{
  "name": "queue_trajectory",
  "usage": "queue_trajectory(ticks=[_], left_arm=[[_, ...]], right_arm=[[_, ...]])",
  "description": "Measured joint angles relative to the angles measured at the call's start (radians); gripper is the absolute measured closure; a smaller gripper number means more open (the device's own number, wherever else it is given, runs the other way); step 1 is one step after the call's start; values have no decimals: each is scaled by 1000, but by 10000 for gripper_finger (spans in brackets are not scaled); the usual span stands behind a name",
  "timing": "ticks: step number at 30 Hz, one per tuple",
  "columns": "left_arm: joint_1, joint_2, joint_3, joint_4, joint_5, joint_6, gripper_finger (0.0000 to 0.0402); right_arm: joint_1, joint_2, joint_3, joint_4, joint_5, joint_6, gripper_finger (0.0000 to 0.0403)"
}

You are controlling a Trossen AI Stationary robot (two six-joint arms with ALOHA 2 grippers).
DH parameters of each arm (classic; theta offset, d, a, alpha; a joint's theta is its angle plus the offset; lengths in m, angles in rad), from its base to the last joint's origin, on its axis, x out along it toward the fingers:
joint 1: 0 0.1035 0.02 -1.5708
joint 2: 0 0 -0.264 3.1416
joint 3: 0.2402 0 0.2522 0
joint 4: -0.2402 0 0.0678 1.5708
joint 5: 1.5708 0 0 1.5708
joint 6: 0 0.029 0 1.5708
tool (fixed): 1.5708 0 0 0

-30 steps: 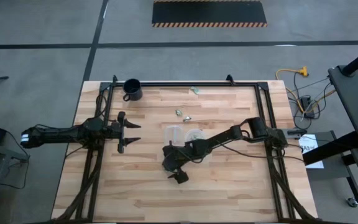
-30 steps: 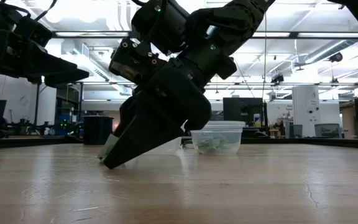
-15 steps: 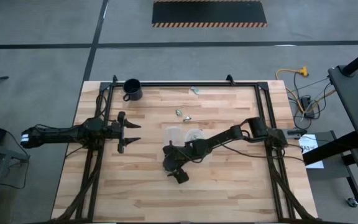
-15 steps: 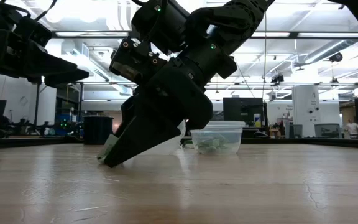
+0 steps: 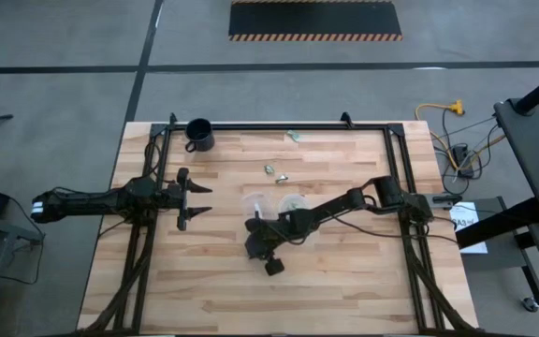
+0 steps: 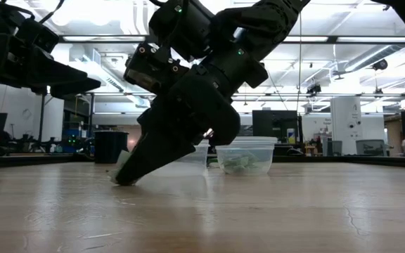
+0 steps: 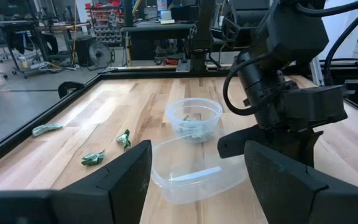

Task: Pick and place Stevia / Truvia into bins
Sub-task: Put the green stevia packet into the left transparent container

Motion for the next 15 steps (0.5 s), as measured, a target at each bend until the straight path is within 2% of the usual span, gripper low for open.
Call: queue_trajectory(ticks=[12,15], left_arm=[[0,0,0,0,0,0,162],[0,0,0,0,0,0,162]], right_arm=[[1,-24,50,-96,2,4,390],[2,-57,51,-119,37,2,390]])
